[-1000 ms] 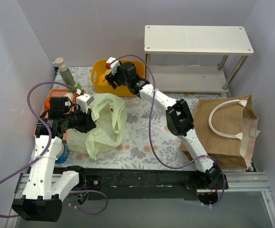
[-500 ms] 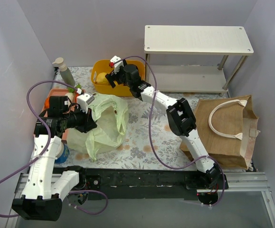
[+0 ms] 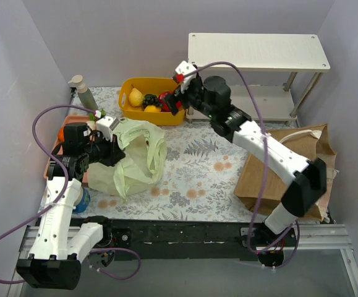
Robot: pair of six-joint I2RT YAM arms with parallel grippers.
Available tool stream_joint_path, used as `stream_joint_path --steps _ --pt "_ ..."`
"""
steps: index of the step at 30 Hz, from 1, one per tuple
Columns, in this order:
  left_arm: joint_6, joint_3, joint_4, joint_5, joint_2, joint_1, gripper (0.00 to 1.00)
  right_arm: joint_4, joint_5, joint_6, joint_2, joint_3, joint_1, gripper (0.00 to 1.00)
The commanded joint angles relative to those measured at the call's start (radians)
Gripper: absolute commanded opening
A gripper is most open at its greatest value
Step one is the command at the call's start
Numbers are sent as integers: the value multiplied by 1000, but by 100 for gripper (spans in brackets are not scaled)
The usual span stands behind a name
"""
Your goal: Untie the knot of the grocery bags and take out the mixed food
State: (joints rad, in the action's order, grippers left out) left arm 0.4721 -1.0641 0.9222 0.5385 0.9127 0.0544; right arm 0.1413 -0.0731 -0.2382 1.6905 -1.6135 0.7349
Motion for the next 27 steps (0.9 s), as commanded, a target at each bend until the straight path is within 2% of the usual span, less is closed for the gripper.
stream_joint_path --steps 1,2,3,4,6,7,8,9,11,12,15,21,27 --pt "88 41 -101 -26 -32 -4 0 -240 162 -121 -250 223 4 99" --pt "106 55 -111 -15 -34 -4 0 -294 265 -134 -294 256 3 99" --pt "109 56 -115 -12 -32 -4 10 -345 318 -154 -367 277 -6 99" --pt "109 53 -123 -3 -28 -4 27 -440 370 -162 -406 320 -20 99" --pt "128 21 -132 9 -11 -4 58 -512 426 -162 -518 349 -76 99" --pt "135 3 -147 11 -2 -4 98 -534 436 -170 -550 366 -165 98" --pt "141 -16 -151 11 12 -4 98 -584 470 -173 -577 372 -211 98" --pt "140 -60 -151 23 27 -4 98 -621 486 -176 -606 363 -314 98" --pt "141 -101 -154 25 80 -4 98 -740 466 -168 -624 308 -426 98" --pt "151 -126 -161 20 97 -4 98 -775 454 -159 -646 294 -528 97" --pt "180 -189 -193 31 156 -4 98 -892 453 -144 -690 271 -667 96" --pt "221 -247 -275 37 219 -4 98 -1000 463 -128 -764 311 -854 96" --pt "221 -247 -296 89 219 1 98 -1066 486 -148 -770 293 -945 97"
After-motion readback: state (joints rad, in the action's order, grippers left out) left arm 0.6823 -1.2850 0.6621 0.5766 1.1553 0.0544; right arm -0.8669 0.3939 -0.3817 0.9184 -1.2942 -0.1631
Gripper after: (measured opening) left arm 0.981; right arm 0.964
